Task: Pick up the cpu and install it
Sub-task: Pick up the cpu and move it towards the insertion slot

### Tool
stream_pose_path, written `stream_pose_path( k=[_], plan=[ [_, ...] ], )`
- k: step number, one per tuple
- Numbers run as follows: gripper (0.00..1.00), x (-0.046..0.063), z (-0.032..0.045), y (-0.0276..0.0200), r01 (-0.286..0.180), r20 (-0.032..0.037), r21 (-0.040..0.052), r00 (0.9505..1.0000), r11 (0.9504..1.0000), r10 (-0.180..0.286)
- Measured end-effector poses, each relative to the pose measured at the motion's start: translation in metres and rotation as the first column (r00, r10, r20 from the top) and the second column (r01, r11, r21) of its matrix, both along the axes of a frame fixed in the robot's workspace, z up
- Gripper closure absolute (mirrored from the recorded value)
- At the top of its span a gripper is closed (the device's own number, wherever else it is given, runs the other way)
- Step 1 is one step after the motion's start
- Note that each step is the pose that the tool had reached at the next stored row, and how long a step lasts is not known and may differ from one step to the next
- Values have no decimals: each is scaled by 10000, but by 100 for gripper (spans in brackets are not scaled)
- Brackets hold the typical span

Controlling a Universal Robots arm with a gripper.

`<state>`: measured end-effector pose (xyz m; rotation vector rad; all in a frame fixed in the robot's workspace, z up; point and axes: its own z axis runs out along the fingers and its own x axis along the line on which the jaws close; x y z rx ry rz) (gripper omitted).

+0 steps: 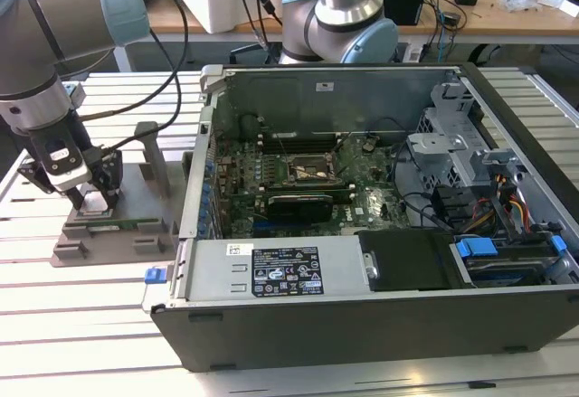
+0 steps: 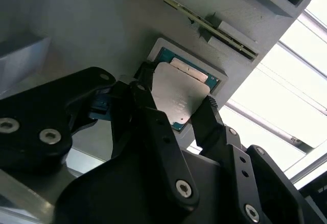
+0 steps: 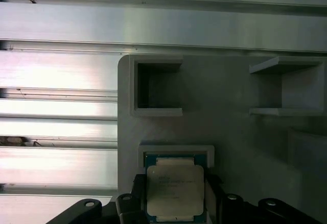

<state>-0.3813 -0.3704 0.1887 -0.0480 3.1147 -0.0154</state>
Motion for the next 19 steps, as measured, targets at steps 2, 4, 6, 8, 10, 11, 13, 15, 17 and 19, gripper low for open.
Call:
stream_pose_path(
  k=[2,4,6,8,10,11,13,15,17,19],
  plan=[
    [46,1,8,0,0,7,0,10000,10000,0],
    [46,0,45,0,0,0,-3,10000,10000,0],
    [46,0,132,0,0,1,-3,10000,10000,0],
    [46,0,196,0,0,0,-3,10000,10000,0],
    [46,0,267,0,1,1,-3,10000,10000,-1],
    [46,0,288,0,1,1,-3,10000,10000,-1],
    [46,0,359,0,1,0,-3,10000,10000,-1],
    [46,0,393,0,0,0,-3,10000,10000,0],
    [46,0,461,0,0,0,-3,10000,10000,0],
    [46,0,519,0,0,1,-3,10000,10000,0]
  ],
)
